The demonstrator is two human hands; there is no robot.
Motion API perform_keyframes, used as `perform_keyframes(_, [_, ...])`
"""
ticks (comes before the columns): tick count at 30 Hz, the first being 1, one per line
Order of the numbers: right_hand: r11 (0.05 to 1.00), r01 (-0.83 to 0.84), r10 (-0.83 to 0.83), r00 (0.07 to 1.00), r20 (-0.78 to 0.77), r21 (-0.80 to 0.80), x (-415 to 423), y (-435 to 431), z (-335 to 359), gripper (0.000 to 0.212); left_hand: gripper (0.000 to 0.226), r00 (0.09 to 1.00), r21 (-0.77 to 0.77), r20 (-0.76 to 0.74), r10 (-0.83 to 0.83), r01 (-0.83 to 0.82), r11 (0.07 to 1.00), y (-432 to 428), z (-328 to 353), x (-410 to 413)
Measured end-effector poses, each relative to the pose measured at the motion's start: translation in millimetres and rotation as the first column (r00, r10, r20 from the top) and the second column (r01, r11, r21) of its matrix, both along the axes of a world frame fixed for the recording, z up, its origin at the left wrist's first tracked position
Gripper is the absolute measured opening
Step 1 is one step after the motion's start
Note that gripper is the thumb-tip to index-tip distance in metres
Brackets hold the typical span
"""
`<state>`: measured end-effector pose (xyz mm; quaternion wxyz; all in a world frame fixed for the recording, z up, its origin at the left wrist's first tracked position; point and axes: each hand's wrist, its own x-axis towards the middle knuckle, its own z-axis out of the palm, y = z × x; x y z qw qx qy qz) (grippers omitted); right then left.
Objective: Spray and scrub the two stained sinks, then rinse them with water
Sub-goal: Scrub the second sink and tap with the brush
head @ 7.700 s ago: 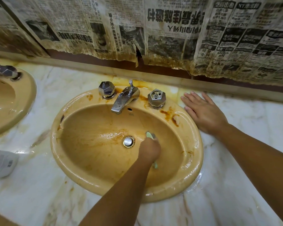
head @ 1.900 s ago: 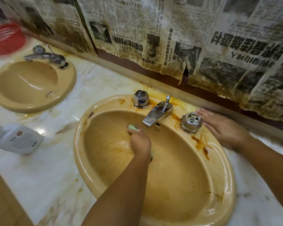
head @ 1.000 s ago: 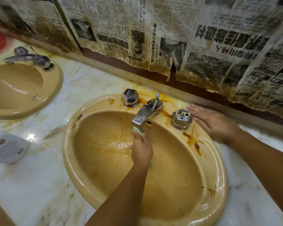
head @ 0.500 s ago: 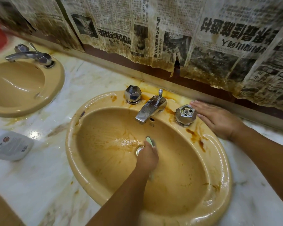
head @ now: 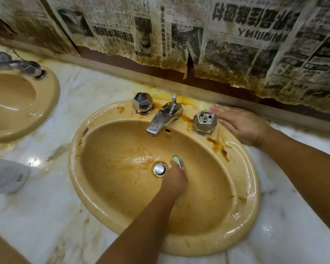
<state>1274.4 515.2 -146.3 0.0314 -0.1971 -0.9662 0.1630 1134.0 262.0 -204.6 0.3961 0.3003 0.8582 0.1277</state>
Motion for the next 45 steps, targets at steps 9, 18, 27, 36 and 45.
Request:
perform_keyframes(9, [0.984,0.180,-0.180,0.983,-0.045,-0.015,10,-20,1,0.047,0.033,0.906,0.085,0.352,0.235,-0.282,0.956,12,37,26])
perform_keyframes(18, [0.916,0.393,-0.398,0.915,-0.070,-0.078,30,-44,-10,0.044,0.033,0.854,0.171,0.491,0.171,-0.286,0.943,1,60,53])
perform_keyframes(27, [0.775,0.595,-0.619,0.783,-0.065,-0.213,75,-106,-5,0.047,0.024,0.812,0.132,0.403,-0.422,0.404,0.905,-36,84,35])
perform_keyframes(36, [0.670,0.708,-0.731,0.682,-0.033,-0.223,81,-216,-2,0.059,0.021,0.672,0.054,0.355,-0.650,0.679,0.732,-71,109,6])
perform_keyframes(45, [0.625,0.767,-0.780,0.622,-0.072,-0.142,79,-263,-2,0.059,0.040,0.599,0.022,0.073,-0.797,0.798,0.602,-86,129,15])
